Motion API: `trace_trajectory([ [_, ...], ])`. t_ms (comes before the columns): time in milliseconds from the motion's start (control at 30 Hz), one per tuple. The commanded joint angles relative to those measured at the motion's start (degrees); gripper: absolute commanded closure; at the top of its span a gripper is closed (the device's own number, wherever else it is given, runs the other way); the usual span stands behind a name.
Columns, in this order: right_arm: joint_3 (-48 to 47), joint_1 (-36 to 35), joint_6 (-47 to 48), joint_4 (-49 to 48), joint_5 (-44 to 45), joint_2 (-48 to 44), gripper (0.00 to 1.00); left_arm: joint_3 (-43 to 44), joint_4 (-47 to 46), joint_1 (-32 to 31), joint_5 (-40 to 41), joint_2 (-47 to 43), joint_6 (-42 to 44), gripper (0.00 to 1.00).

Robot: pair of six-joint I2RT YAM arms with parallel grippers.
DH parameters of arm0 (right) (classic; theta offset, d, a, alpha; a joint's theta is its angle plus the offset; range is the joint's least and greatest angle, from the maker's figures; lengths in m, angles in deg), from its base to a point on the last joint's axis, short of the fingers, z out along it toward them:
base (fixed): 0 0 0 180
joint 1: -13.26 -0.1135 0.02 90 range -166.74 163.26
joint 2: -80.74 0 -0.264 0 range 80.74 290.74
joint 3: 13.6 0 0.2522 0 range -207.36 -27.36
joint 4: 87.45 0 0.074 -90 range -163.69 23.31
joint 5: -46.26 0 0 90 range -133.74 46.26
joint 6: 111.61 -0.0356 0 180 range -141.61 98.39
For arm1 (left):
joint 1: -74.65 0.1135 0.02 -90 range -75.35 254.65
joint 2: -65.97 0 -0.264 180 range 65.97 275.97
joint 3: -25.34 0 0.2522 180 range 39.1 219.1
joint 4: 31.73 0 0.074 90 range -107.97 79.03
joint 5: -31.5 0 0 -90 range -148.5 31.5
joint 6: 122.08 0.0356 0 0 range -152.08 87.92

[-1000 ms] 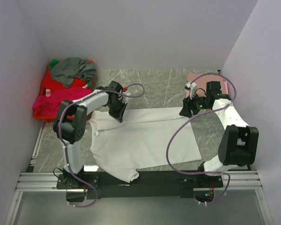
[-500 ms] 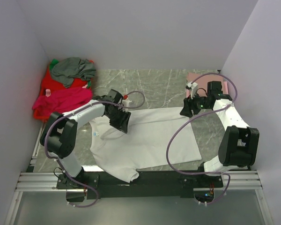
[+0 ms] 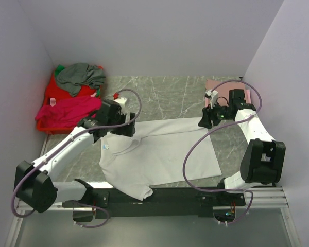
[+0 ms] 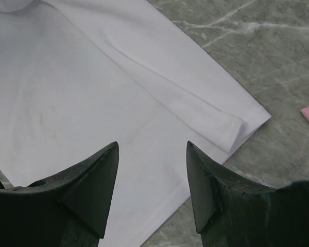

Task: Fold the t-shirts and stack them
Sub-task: Fold the tshirt

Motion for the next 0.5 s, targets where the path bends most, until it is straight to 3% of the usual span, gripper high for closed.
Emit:
trace_trajectory([
  [0,-0.89,0.42,0.17,0.06,-1.33,-2.44,0.38,-3.2,-4.08,2.04,6.87,-0.9,-5.95,0.01],
  [100,-0.89,0.42,-0.88,-1.08,0.25,-2.09,0.38,-6.09,-5.22,7.75,6.35,-1.51,-14.19,0.01],
  [133,-0.89,0.42,-1.4,-1.61,0.51,-1.82,0.38,-8.63,-7.4,9.33,5.4,-2.04,-16.4,0.13],
  [200,-1.33,0.5,-1.93,-1.96,0.6,-1.38,0.38,-11.28,-10.31,12.68,4.07,-4.06,-21.67,0.22],
  [233,-1.42,0.42,-2.11,-1.97,0.51,-1.21,0.38,-13.2,-13.19,13.3,4.33,-4.58,-23.17,0.34],
  [267,-1.68,0.42,-2.37,-2.05,0.34,-0.6,0.38,-13.48,-14.53,15.04,10.16,-3.81,-27.19,0.4],
  [467,-1.33,0.42,-2.46,-1.97,0.16,-0.59,0.38,-10.33,-15.95,15.59,17.15,3.92,-28.37,0.35],
])
